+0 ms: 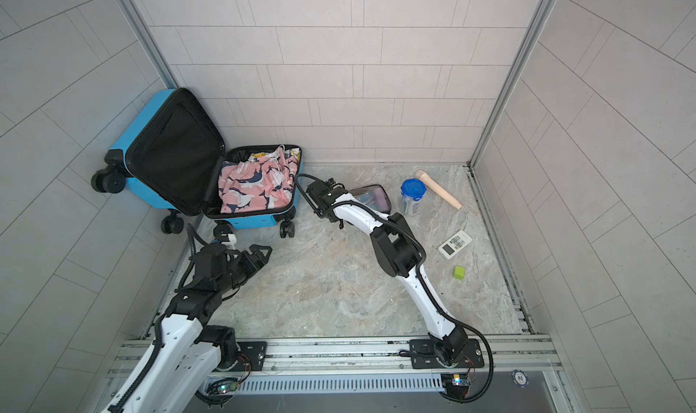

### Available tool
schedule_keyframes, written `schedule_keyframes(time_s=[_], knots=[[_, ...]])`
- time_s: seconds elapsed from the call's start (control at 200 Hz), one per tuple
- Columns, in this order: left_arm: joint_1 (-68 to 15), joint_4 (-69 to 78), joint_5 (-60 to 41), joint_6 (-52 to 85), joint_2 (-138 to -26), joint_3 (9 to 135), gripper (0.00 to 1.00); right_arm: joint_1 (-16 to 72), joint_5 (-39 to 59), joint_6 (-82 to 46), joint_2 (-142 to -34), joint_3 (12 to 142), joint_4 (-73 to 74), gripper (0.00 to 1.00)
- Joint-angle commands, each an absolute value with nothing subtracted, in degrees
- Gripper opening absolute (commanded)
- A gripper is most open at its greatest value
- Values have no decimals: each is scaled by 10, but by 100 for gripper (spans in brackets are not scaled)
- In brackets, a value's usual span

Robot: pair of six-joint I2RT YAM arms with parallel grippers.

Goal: Pack the luggage

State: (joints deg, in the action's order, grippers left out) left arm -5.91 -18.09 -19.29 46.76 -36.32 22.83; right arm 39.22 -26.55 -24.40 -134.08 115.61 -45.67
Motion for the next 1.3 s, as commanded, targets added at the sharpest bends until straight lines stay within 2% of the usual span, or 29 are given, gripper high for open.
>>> schedule_keyframes(time_s=[0.0, 0.21, 0.46, 0.545, 0.55, 0.67, 0.781, 0.911, 1.021, 1.176, 1.296], knots=[[-62, -155, -197, 475, -372, 221, 86, 410, -208, -302, -1244, 1048, -418, 0], [-62, -129, -199, 480, -402, 213, 86, 460, -136, -367, -1145, 884, -356, 0], [-65, -103, -211, 487, -440, 210, 86, 537, -106, -420, -1105, 821, -331, 0], [-67, -98, -216, 490, -461, 211, 86, 548, -104, -419, -1082, 817, -328, 26], [-68, -98, -216, 491, -461, 211, 86, 548, -104, -418, -1079, 817, -328, 30], [-74, -97, -225, 494, -478, 217, 86, 548, -107, -397, -1029, 806, -329, 61], [-99, -90, -217, 506, -494, 222, 86, 537, -113, -365, -980, 793, -336, 75], [-163, -63, -180, 537, -512, 228, 85, 480, -105, -319, -940, 763, -343, 82], [-223, -19, -149, 578, -545, 233, 81, 397, -39, -279, -934, 739, -334, 83], [-293, 47, -125, 624, -623, 253, 76, 298, 77, -226, -967, 732, -322, 84], [-330, 98, -123, 639, -704, 286, 72, 256, 115, -211, -1001, 735, -315, 84]])
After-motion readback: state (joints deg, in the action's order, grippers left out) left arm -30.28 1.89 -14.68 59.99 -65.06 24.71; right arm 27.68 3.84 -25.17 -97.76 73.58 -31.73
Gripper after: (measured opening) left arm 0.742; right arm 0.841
